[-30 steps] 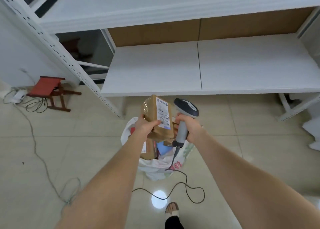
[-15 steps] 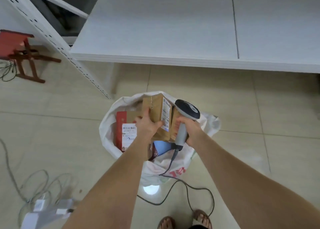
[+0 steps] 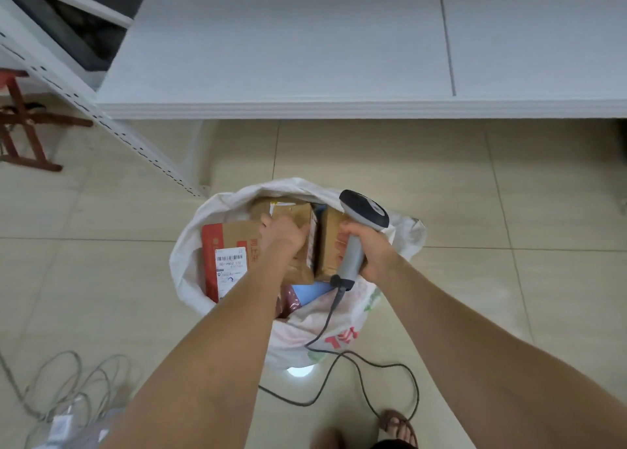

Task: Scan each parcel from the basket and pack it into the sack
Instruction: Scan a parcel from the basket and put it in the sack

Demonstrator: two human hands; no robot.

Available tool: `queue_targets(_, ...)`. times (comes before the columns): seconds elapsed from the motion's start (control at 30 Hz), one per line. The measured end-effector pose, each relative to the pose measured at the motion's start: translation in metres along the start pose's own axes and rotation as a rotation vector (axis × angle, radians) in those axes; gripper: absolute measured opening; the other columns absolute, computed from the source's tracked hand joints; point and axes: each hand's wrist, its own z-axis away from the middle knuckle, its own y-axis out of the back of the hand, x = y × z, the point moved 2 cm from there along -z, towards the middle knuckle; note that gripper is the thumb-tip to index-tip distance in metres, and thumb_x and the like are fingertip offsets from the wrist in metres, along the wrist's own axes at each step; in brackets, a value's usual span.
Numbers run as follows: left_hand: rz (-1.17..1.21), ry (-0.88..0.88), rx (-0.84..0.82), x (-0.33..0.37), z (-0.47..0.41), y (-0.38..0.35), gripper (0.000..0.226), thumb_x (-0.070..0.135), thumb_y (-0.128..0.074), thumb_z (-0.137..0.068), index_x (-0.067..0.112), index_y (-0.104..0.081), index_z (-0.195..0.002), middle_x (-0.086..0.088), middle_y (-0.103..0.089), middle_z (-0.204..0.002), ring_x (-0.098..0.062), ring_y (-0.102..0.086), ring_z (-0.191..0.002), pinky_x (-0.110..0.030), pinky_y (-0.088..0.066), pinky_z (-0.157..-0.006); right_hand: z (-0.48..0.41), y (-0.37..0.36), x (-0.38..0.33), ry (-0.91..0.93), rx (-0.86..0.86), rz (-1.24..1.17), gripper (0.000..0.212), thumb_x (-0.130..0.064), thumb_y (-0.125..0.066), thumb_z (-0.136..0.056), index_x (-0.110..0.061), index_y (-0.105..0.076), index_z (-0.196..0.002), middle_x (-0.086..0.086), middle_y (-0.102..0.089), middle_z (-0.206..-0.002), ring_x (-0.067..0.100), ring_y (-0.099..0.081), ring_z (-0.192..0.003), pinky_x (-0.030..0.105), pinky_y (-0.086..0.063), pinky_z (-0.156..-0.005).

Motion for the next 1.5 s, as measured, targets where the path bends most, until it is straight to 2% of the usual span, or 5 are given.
queue_targets(0.4, -0.107, -0.427, -0.011, 0.206, 0.189, 0.168, 0.049, 0.028, -0.056, -0.091, 0.012, -0.046, -0.136, -0.017, -0.041, -0.139, -0.031, -0.043, -0.126, -0.035, -0.039, -0.102, 0.247, 0.079, -0.145, 0.188, 0.097, -0.267, 0.010, -0.006, -0.063, -0.090, -0.010, -0.060, -0.081, 0.011, -0.063, -0.080, 0.021, -0.061, -0.072, 0.034, -0.048, -0.071)
queue_targets(0.67, -0.185, -0.800, -0.073, 0.326, 0.372, 0.186, 0.041, 0.019, -0.050, -0.092, 0.012, -0.048, -0.132, -0.015, -0.035, -0.133, -0.032, -0.048, -0.116, -0.034, -0.045, -0.083, 0.420, 0.182, -0.163, 0.371, 0.306, -0.492, 0.005, -0.008, -0.065, -0.088, -0.011, -0.061, -0.090, 0.010, -0.066, -0.084, 0.018, -0.064, -0.071, 0.037, -0.051, -0.074)
queue_targets(0.93, -0.329, -1.095, -0.166, 0.400, 0.560, 0.125, 0.048, 0.021, -0.053, -0.090, 0.017, -0.045, -0.137, -0.014, -0.032, -0.140, -0.030, -0.048, -0.119, -0.041, -0.045, -0.099, 0.552, 0.305, -0.125, 0.505, 0.502, -0.754, 0.015, -0.010, -0.064, -0.087, -0.011, -0.058, -0.102, 0.009, -0.066, -0.075, 0.020, -0.063, -0.071, 0.045, -0.052, -0.085)
queue_targets(1.23, -0.453, -1.247, -0.269, 0.442, 0.748, -0.015, 0.047, 0.022, -0.054, -0.090, 0.015, -0.047, -0.135, -0.015, -0.034, -0.140, -0.031, -0.045, -0.124, -0.036, -0.038, -0.105, 0.642, 0.478, -0.040, 0.502, 0.585, -1.008, 0.020, -0.013, -0.069, -0.087, -0.007, -0.062, -0.104, 0.008, -0.064, -0.077, 0.018, -0.061, -0.068, 0.039, -0.051, -0.078)
queue_targets(1.5, -0.566, -1.303, -0.372, 0.479, 0.854, -0.142, 0.048, 0.020, -0.053, -0.089, 0.015, -0.046, -0.136, -0.016, -0.035, -0.140, -0.033, -0.045, -0.126, -0.037, -0.037, -0.107, 0.677, 0.628, 0.016, 0.472, 0.692, -1.178, 0.009, -0.015, -0.067, -0.089, -0.011, -0.063, -0.082, 0.002, -0.066, -0.059, 0.014, -0.061, -0.063, 0.033, -0.052, -0.063)
